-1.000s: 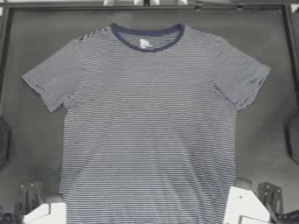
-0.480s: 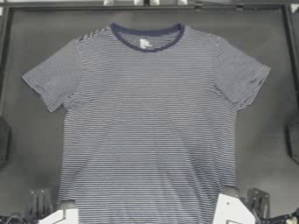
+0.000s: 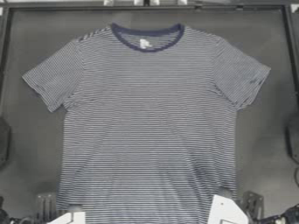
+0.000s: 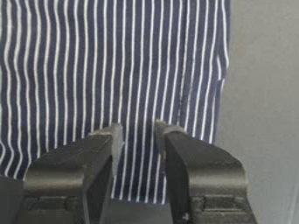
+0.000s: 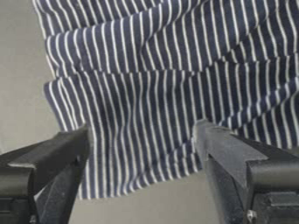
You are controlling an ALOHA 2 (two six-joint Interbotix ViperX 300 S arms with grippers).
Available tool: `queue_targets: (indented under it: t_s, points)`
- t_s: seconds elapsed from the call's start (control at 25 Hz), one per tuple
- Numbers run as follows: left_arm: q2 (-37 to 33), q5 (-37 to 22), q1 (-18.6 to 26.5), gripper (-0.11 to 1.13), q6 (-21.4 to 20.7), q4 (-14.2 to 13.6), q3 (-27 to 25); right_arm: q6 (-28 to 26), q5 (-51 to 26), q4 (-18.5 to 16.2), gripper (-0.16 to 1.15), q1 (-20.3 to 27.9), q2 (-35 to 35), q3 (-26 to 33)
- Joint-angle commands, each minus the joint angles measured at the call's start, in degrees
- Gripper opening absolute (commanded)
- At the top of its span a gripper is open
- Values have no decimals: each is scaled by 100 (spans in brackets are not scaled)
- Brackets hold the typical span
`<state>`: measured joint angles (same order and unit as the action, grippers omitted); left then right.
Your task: Fold shirt
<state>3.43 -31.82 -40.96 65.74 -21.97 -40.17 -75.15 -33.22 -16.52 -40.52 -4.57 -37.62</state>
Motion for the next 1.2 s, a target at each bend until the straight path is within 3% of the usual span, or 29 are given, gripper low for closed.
queue_targets:
  t_s: [0.04, 0.24, 0.44, 0.64, 0.92, 1.2]
  points:
    - [-35, 132, 9, 71, 9, 105, 88, -9, 149, 18, 98, -9, -44, 44]
    - [97, 220, 9, 70, 9, 141, 53, -9, 176, 35, 98, -9, -158, 53]
    - [272, 229, 9, 63, 9, 299, 44, 0, 123, 35, 88, -9, -237, 70]
    - [343, 229, -70, 36, 0, 413, 53, 88, 97, 35, 61, -18, -378, 149]
    - [352, 44, -202, -1, -79, 387, 105, 229, -149, -9, 4, -158, -501, 290]
    - [158, -703, -255, 4, -88, 290, 290, 246, -633, -123, 8, -281, -510, 519]
